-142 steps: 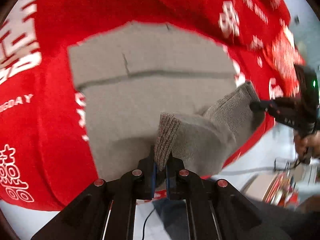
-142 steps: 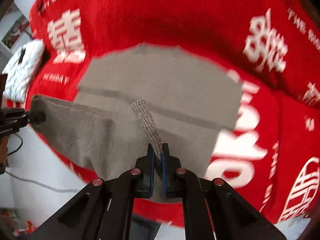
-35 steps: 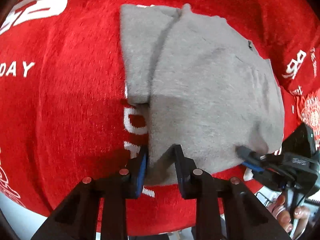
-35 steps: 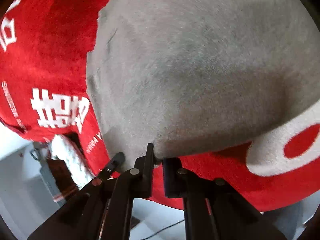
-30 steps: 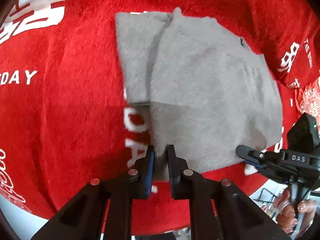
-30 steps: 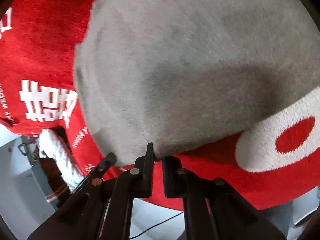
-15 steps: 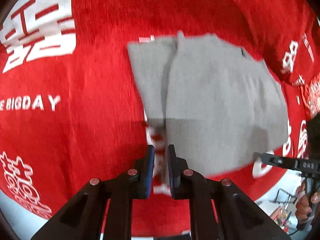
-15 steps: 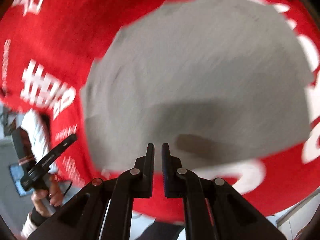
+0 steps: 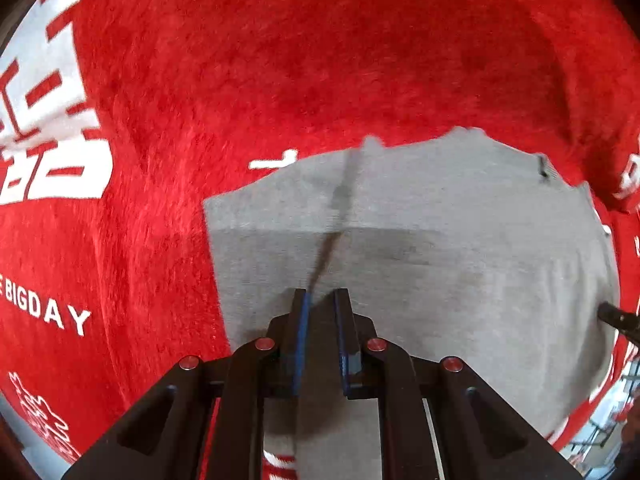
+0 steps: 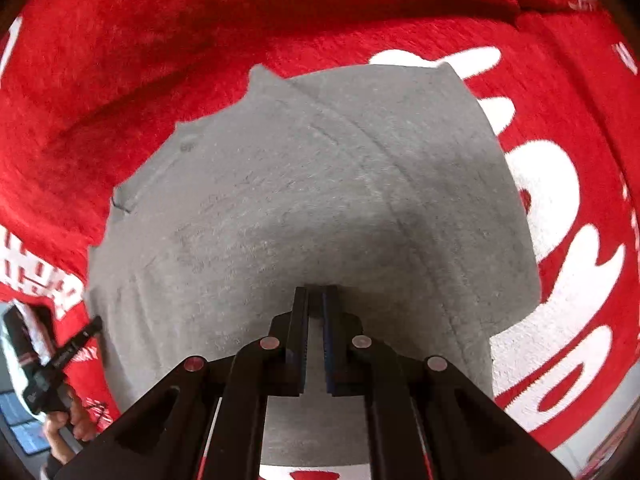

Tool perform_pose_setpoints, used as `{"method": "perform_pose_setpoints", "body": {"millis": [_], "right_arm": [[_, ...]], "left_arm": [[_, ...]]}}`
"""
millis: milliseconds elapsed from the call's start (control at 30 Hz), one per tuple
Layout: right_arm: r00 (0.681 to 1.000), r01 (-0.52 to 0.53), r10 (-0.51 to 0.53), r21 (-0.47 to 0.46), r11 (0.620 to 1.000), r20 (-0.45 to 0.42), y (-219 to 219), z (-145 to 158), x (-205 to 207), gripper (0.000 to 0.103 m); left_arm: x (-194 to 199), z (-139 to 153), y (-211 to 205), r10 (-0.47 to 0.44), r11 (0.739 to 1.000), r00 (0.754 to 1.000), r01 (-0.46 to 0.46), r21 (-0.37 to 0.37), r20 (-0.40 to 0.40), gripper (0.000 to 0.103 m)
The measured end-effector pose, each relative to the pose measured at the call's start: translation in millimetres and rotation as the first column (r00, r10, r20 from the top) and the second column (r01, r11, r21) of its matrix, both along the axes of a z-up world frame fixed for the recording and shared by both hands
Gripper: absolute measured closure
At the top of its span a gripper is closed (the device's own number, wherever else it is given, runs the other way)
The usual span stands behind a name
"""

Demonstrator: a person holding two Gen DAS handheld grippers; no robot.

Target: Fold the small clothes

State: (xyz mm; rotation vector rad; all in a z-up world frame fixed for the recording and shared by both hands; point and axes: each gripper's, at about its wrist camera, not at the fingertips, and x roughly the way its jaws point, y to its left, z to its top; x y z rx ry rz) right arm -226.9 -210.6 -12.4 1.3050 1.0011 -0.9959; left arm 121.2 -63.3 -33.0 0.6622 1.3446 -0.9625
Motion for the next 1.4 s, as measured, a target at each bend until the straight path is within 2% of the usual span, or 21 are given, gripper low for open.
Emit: {"method": "perform_pose_setpoints", "body": {"millis": [100,267,333,400,600,700,733,767,800,833,900,933,967,1067,1100,1133,1167,1300,1400], "right_arm": [[1.0,0.019,-0.019,-0.003,1.0,-0.012,1,5,-9,0.095],[1.0,0.023,-0.024,0.026,0.999,0.014,13,16,-10,0.095],[0.999,0.013,-0.014,0.033,0.999,0.029,23,20,-8,0.095],[0.999,0.001,-0.003,0.04,0.999,0.045,32,23,-3,0.095],[0.994,-0.058,0.05,0.081,0.995,0.097,61,26,26,0.095],[0.99,-0.094,0.081,0.103,0.99,0.118,76,25,41,0.094],[0.988,-0.105,0.092,0.108,0.989,0.123,80,25,45,0.094],[0.987,-0.115,0.1,0.114,0.987,0.129,84,22,54,0.094],[0.985,-0.123,0.106,0.119,0.985,0.136,86,21,58,0.094],[0.984,-0.13,0.112,0.124,0.984,0.141,89,20,62,0.092],[0.982,-0.142,0.122,0.133,0.981,0.145,94,18,70,0.076],[0.981,-0.144,0.124,0.136,0.98,0.146,95,18,72,0.057],[0.981,-0.147,0.126,0.137,0.98,0.149,98,19,73,0.043],[0.977,-0.16,0.137,0.138,0.977,0.16,104,20,81,0.038],[0.977,-0.164,0.14,0.143,0.976,0.163,106,20,84,0.034],[0.975,-0.167,0.141,0.147,0.975,0.169,109,19,86,0.024],[0.973,-0.17,0.143,0.147,0.974,0.18,112,19,88,0.021],[0.97,-0.187,0.159,0.146,0.971,0.183,120,19,95,0.021],[0.969,-0.189,0.16,0.146,0.971,0.188,124,18,99,0.017]], "left_arm": [[7,1,4,0.026,1.0,0.999,-0.026,0.002,-0.031,0.088],[4,9,13,0.007,1.0,1.0,-0.006,0.025,-0.009,0.088],[0,13,17,0.007,1.0,1.0,-0.007,0.027,0.023,0.088],[-5,16,24,0.007,0.999,0.999,-0.008,0.037,0.05,0.088],[-15,23,37,0.009,0.998,1.0,-0.009,0.069,0.0,0.088],[-21,27,47,0.012,0.997,1.0,-0.012,0.078,0.005,0.088],[-21,27,49,0.015,0.997,1.0,-0.016,0.079,0.01,0.078],[-22,29,53,0.02,0.997,1.0,-0.022,0.081,0.018,0.04],[-21,30,55,0.028,0.996,0.999,-0.03,0.079,0.027,0.019],[-21,32,58,0.035,0.997,0.999,-0.038,0.07,0.042,0.004],[-23,37,64,0.026,0.998,0.998,-0.029,0.056,0.059,0.004],[-25,38,66,0.025,0.998,0.998,-0.029,0.061,0.062,0.004],[-25,38,69,0.027,0.997,0.998,-0.031,0.066,0.064,0.003],[-20,37,72,0.032,0.996,0.996,-0.039,0.086,0.08,0.003],[-20,38,75,0.038,0.995,0.996,-0.045,0.084,0.079,0.003],[-18,39,79,0.047,0.995,0.996,-0.053,0.082,0.074,0.003],[-15,36,79,0.055,0.995,0.996,-0.06,0.081,0.071,0.003],[-8,31,75,0.08,0.994,0.996,-0.083,0.072,0.049,0.001],[-8,30,77,0.072,0.994,0.996,-0.076,0.082,0.05,0.001]]}}
